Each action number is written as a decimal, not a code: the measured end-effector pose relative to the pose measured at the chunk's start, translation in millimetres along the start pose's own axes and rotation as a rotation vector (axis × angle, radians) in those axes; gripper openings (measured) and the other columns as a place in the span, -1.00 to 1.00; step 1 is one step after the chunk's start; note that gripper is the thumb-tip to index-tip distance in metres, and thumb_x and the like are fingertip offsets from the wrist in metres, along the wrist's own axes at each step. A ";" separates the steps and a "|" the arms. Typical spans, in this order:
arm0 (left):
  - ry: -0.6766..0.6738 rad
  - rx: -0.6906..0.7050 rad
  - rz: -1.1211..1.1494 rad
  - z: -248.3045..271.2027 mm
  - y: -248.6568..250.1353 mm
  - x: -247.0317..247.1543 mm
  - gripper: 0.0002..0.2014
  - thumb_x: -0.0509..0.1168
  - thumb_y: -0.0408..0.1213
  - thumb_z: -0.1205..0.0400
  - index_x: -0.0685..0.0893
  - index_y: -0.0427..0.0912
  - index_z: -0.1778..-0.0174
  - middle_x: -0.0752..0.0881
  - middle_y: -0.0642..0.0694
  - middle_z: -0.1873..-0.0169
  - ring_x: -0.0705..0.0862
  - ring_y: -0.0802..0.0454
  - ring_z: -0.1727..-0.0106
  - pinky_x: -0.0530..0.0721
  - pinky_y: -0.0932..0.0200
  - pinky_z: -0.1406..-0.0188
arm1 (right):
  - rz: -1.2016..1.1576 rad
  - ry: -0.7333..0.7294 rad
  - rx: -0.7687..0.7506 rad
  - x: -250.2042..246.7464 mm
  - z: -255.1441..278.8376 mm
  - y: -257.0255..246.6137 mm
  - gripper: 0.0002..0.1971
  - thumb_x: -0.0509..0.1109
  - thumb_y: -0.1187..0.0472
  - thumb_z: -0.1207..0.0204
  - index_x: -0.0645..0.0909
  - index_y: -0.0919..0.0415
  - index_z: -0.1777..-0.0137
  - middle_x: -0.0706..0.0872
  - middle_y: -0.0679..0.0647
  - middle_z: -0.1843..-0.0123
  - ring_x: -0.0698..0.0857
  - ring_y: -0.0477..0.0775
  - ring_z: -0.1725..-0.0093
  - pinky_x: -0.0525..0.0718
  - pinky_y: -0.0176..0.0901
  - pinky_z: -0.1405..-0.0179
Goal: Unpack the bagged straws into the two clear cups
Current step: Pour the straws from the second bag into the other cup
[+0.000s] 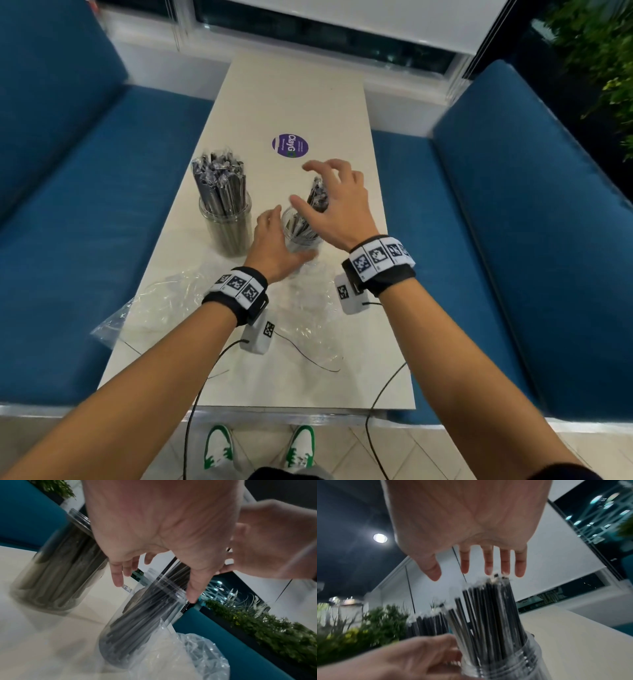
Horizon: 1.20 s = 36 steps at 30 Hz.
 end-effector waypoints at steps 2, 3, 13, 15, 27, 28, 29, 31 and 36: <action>-0.004 0.013 0.002 -7.5 1.0 3.6 0.27 0.70 0.21 -0.39 0.12 -0.10 -0.89 0.15 -0.11 -0.85 0.23 -0.17 -0.85 0.37 -0.25 -0.81 | 0.141 -0.096 -0.010 15.3 -6.8 -1.3 -0.33 0.32 -0.53 -0.47 0.48 -0.30 -0.53 0.44 0.05 -0.59 0.45 0.24 -0.53 0.55 0.32 -0.36; -0.008 0.014 0.010 -9.3 3.4 4.2 0.27 0.70 0.21 -0.35 0.15 -0.10 -0.88 0.20 -0.13 -0.84 0.29 -0.17 -0.82 0.43 -0.25 -0.77 | 0.176 -0.136 -0.013 22.6 -8.2 -0.5 -0.32 0.31 -0.56 -0.44 0.50 -0.30 -0.51 0.43 0.06 -0.60 0.45 0.26 -0.53 0.57 0.35 -0.34; 0.030 0.067 -0.006 -14.8 1.4 11.9 0.14 0.66 0.09 -0.50 0.12 -0.07 -0.88 0.45 -0.15 -0.64 0.56 -0.20 -0.62 0.64 -0.27 -0.52 | 0.133 -0.019 -0.219 41.4 -8.7 9.2 -0.81 0.27 0.10 -0.74 0.63 0.20 -0.14 0.68 0.07 -0.07 0.62 0.16 0.02 0.72 0.19 0.22; 0.018 0.088 -0.036 -15.0 2.0 11.9 0.21 0.62 0.13 -0.54 -0.05 -0.07 -0.93 0.43 -0.19 -0.64 0.54 -0.21 -0.62 0.61 -0.28 -0.55 | 0.072 0.019 -0.187 36.2 -12.4 11.0 -0.82 0.24 0.14 -0.74 0.58 0.17 -0.22 0.69 0.05 -0.04 0.64 0.15 0.07 0.72 0.20 0.21; 0.023 0.147 -0.030 -14.5 -6.4 15.4 0.14 0.48 0.40 -0.55 0.07 -0.06 -0.90 0.40 -0.18 -0.65 0.55 -0.22 -0.59 0.67 -0.27 -0.47 | 0.130 -0.009 -0.127 50.2 -33.7 19.6 -0.72 0.33 0.02 -0.76 0.72 0.24 -0.02 0.68 0.13 -0.05 0.65 0.22 0.07 0.75 0.19 0.16; 0.023 0.142 -0.006 -14.8 -7.1 15.0 0.21 0.48 0.41 -0.55 -0.02 -0.08 -0.92 0.38 -0.19 -0.69 0.48 -0.19 -0.66 0.61 -0.28 -0.55 | 0.115 0.013 -0.123 47.5 -37.2 20.7 -0.74 0.33 0.09 -0.76 0.71 0.28 0.01 0.67 0.17 0.00 0.65 0.23 0.10 0.74 0.22 0.16; 0.020 0.132 0.009 -14.9 -7.8 14.8 0.28 0.47 0.47 -0.52 -0.09 -0.11 -0.92 0.36 -0.19 -0.73 0.43 -0.16 -0.71 0.56 -0.30 -0.62 | 0.107 0.034 -0.110 43.6 -41.1 22.3 -0.74 0.33 0.12 -0.76 0.70 0.30 0.02 0.67 0.19 0.03 0.65 0.25 0.11 0.73 0.23 0.15; 0.012 0.123 0.002 -15.2 -8.9 14.2 0.36 0.38 0.60 -0.43 -0.14 -0.12 -0.92 0.33 -0.19 -0.75 0.39 -0.16 -0.75 0.52 -0.31 -0.66 | 0.088 0.087 -0.084 34.2 -46.6 22.8 -0.76 0.32 0.12 -0.75 0.68 0.30 -0.03 0.68 0.20 0.01 0.67 0.26 0.09 0.72 0.23 0.13; -0.001 0.109 -0.013 -17.2 -8.3 13.2 0.32 0.48 0.48 -0.48 -0.10 -0.14 -0.92 0.34 -0.19 -0.75 0.40 -0.17 -0.75 0.56 -0.30 -0.61 | 0.154 -0.160 0.055 36.5 -39.4 18.3 -0.59 0.19 -0.13 -0.80 0.47 0.03 -0.53 0.67 0.08 -0.46 0.65 0.33 -0.35 0.56 0.38 -0.36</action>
Point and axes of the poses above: each hand's wrist, its own z-axis away from the middle knuckle, its own x-axis out of the palm, y = z × x, the point moved 2 cm from there along -z, towards the middle knuckle
